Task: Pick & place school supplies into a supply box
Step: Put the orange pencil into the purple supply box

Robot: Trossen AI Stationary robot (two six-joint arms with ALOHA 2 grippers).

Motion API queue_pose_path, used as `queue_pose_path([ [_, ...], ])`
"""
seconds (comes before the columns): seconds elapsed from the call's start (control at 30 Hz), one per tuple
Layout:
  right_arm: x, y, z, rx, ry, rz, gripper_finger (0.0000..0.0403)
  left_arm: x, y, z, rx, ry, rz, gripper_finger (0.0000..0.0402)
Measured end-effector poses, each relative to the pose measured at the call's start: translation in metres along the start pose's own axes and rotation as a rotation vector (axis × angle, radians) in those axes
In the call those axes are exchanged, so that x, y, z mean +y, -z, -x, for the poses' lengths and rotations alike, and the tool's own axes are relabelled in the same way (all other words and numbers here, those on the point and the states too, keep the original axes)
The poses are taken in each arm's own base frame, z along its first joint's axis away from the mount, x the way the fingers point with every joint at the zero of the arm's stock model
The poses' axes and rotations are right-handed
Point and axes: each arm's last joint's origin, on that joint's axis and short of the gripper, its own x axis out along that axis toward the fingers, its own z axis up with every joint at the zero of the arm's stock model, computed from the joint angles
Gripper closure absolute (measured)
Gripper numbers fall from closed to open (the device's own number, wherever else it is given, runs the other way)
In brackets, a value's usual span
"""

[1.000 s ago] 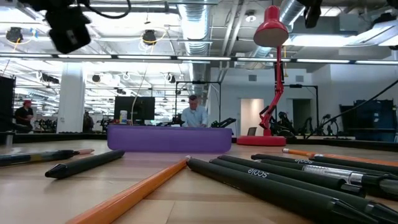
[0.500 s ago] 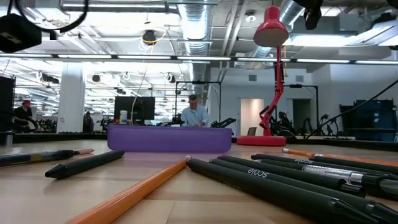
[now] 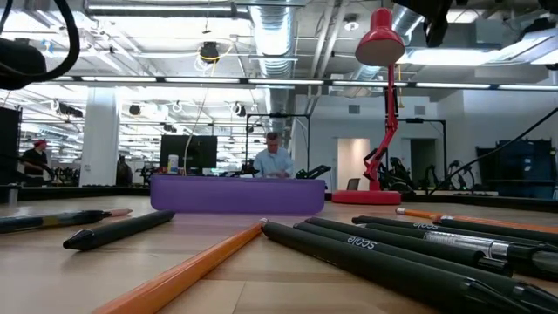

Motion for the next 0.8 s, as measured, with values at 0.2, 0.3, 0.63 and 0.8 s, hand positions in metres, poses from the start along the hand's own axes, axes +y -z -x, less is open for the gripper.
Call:
queue_pose_path([
  [0.2, 0.000, 0.000, 0.000, -0.002, 0.000, -0.009, 0.0262, -0.002, -0.007, -0.006, -0.050, 0.024, -0.006, 0.0262],
  [0.3, 0.000, 0.000, 0.000, -0.001, 0.001, -0.008, 0.0262, -0.001, -0.005, -0.013, -0.065, 0.051, 0.005, 0.0262],
  [0.63, 0.000, 0.000, 0.000, 0.004, -0.002, -0.007, 0.0262, -0.005, -0.005, -0.027, -0.104, 0.125, 0.001, 0.0262],
  [0.8, 0.001, 0.001, 0.001, 0.012, -0.004, -0.004, 0.0262, -0.005, -0.003, -0.041, -0.055, 0.077, 0.011, 0.0262],
])
